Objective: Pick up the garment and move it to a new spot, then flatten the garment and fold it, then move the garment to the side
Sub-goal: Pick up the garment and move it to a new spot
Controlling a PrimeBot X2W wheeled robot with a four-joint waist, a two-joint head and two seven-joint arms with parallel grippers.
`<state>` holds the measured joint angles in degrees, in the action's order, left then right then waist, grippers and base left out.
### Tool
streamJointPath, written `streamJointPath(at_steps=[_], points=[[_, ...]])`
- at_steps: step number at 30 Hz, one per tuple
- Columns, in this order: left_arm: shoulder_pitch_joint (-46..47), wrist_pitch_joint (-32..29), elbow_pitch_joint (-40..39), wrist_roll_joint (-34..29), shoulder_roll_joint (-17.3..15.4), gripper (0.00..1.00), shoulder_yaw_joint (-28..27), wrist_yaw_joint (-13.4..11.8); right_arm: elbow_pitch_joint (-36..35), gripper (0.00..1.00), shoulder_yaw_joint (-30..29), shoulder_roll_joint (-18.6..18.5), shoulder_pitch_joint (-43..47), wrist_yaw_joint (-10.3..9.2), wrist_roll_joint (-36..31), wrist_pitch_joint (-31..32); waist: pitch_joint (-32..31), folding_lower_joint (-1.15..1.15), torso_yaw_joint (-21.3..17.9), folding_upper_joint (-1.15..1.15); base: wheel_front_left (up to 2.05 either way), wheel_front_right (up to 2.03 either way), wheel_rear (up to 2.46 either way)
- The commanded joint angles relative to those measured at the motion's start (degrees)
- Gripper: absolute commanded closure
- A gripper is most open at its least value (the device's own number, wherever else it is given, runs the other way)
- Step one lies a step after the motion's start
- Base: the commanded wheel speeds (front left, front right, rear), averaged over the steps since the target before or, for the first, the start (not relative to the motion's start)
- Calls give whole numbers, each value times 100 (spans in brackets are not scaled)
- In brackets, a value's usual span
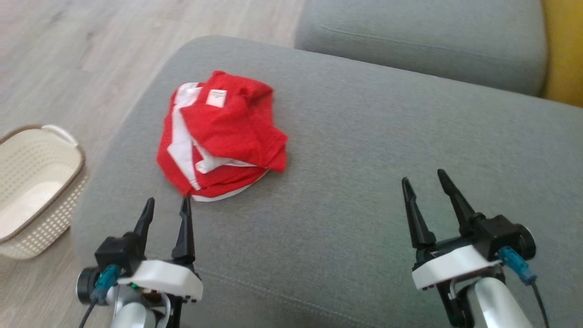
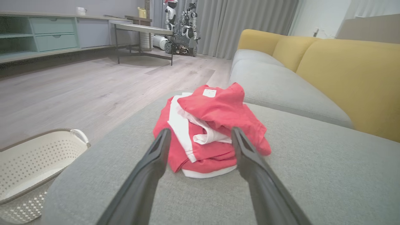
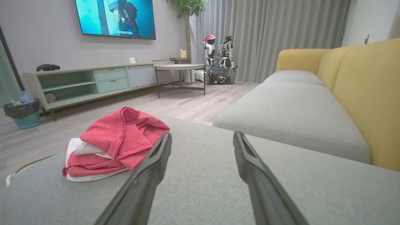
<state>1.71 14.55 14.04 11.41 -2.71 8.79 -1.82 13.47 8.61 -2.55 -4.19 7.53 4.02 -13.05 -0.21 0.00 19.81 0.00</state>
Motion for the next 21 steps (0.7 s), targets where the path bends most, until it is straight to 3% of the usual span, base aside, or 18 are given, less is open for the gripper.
streamJointPath(at_steps=[1,11,21], points=[[141,45,-208,11,-17,0,-195,-42,-154,0,143,-32,-186,-4,-17,-24,-57,0,139,0,0,0,0],[74,45,-333,65,-17,0,-278,-89,-191,0,242,-32,-155,-4,-14,21,-76,0,320,0,0,0,0],[181,45,-500,88,-17,0,-586,-10,-288,0,247,-32,-211,-4,-63,69,146,0,149,0,0,0,0]])
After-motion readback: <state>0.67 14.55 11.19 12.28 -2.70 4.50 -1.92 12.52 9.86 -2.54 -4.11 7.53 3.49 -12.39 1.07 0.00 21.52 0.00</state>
